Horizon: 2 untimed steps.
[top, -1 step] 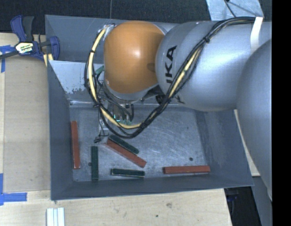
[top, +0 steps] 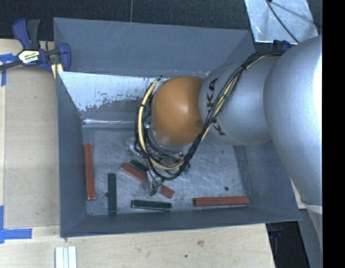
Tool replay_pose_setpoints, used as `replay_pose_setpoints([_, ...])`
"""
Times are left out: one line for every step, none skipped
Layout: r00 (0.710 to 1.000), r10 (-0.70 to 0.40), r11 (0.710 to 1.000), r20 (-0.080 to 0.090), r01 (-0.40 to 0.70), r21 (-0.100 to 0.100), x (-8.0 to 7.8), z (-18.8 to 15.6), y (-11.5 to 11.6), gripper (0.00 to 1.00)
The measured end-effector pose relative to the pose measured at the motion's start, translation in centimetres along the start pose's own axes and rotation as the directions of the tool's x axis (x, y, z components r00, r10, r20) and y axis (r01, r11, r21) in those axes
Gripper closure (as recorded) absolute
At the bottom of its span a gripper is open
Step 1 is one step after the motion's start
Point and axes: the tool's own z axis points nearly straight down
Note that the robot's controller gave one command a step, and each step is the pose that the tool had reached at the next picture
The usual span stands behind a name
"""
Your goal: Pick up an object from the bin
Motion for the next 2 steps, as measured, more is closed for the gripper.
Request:
replay_pose_setpoints([1.0, 0.0, 1.0, 0.008, 0.0, 0.003, -0.3, -0.6, -0.1, 1.0])
replay_pose_setpoints([1.0, 0.007, 1.0, 0.015, -0.007, 0.002, -0.4, -11.6, 0.6, 1.0])
